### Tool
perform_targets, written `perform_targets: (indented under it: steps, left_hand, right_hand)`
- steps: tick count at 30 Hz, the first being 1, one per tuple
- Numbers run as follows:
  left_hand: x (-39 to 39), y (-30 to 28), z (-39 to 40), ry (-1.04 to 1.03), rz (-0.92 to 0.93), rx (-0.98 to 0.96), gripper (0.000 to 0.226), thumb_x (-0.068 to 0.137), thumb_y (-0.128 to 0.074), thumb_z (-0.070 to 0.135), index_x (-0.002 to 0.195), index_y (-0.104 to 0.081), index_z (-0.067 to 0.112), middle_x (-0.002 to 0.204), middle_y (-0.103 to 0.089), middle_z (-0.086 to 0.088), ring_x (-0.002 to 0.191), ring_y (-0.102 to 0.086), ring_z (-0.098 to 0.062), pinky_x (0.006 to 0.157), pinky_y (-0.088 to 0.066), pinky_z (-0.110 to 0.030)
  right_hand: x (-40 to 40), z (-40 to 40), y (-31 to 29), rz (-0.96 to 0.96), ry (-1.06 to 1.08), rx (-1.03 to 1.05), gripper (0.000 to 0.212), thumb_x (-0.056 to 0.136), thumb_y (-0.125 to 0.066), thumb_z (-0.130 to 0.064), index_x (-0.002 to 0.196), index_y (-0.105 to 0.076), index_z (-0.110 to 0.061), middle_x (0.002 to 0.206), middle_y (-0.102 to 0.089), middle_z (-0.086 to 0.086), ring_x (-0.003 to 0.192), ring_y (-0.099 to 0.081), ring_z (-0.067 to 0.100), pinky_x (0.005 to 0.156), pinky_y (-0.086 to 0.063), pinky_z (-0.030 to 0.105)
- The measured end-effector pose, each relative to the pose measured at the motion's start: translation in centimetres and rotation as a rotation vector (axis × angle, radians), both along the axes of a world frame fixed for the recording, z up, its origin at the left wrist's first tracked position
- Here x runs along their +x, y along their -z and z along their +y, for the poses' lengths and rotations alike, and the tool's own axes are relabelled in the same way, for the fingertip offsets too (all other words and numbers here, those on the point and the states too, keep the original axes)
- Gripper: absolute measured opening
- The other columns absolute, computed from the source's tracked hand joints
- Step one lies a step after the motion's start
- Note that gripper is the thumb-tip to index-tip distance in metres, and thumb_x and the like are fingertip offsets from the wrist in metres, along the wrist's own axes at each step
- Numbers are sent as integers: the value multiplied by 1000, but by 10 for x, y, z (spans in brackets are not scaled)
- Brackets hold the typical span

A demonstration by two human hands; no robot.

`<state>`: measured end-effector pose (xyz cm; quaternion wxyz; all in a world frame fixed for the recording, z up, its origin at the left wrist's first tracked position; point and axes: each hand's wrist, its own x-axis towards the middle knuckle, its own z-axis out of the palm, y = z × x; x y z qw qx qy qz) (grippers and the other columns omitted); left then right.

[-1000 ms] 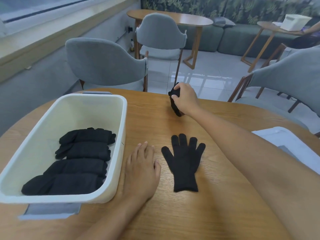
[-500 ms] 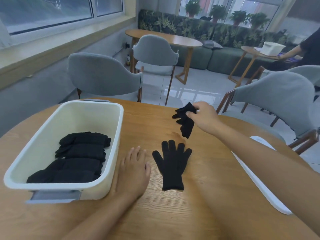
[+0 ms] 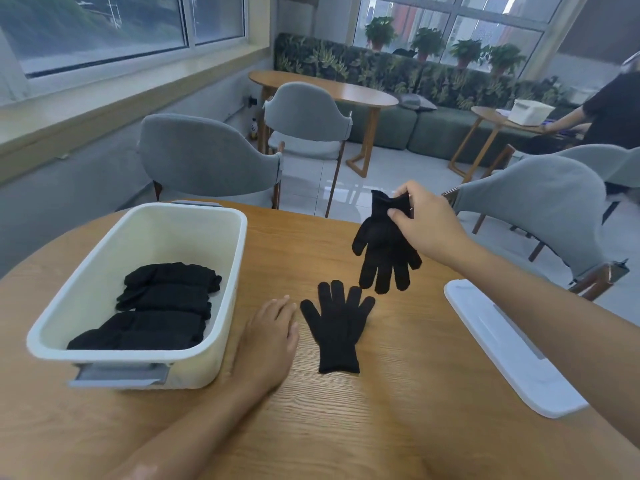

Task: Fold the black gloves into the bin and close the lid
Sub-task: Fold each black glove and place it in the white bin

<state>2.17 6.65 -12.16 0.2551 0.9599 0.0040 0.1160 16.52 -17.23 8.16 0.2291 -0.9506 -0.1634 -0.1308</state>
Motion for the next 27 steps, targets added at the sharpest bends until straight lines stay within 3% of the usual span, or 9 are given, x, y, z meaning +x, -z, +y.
perform_targets:
  steps: [5,10,13,16,18,20,24,27]
  left_hand:
    - [-14,-9,-5,242,-53,-145,35,102,-53,29,137,-59,33,146,-48,21,141,-29,5,115,-22,-17]
    - [-23,-8,-18,385,-43,-66,38,104,-47,40,141,-55,38,146,-45,25,140,-27,6,116,-28,-21]
    - [-22,-6,-18,424,-39,-11,37,103,-45,45,134,-63,34,138,-53,21,131,-36,4,109,-38,-25]
    - [-23,-4,-18,447,-56,4,39,100,-46,48,129,-67,33,132,-55,20,127,-40,1,107,-39,-25]
    - [-24,-4,-19,455,-72,5,40,99,-45,48,129,-67,32,130,-56,20,127,-40,1,107,-37,-22]
    - [-24,-3,-19,449,-79,-3,38,102,-45,46,129,-67,31,129,-57,20,127,-40,1,107,-38,-21]
    - [-22,3,-19,426,-101,6,31,102,-51,37,126,-69,27,128,-57,17,125,-44,-1,103,-44,-26]
    - [-23,4,-20,384,-127,15,36,100,-53,41,130,-64,25,139,-51,13,135,-40,-2,111,-39,-24]
  right_hand:
    - [-12,1,5,59,-5,48,12,97,-62,-26,100,-51,-23,83,-62,-6,76,-64,16,73,-60,47]
    - [-42,17,12,-93,-90,112,15,96,-61,-22,93,-47,-25,80,-63,-1,72,-63,20,65,-57,46]
    - [-78,28,53,-40,-159,-126,19,94,-62,-23,102,-46,-29,86,-60,-6,73,-59,15,63,-54,36]
    - [-119,32,130,-103,-329,-479,36,93,-59,-30,126,-45,-25,104,-64,-5,92,-63,17,76,-51,31]
    - [-130,27,170,-121,-386,-550,53,87,-64,-30,135,-47,-17,118,-66,0,106,-63,20,87,-52,32]
    - [-127,24,186,-150,-340,-483,57,84,-69,-24,137,-52,-10,122,-67,4,110,-63,22,91,-54,34]
    - [-122,28,183,-252,-279,-362,44,80,-72,-11,123,-64,-9,109,-71,3,99,-67,21,83,-57,32]
    - [-123,31,180,-261,-230,-314,21,84,-67,-9,104,-65,-13,90,-68,-1,83,-65,18,71,-53,28]
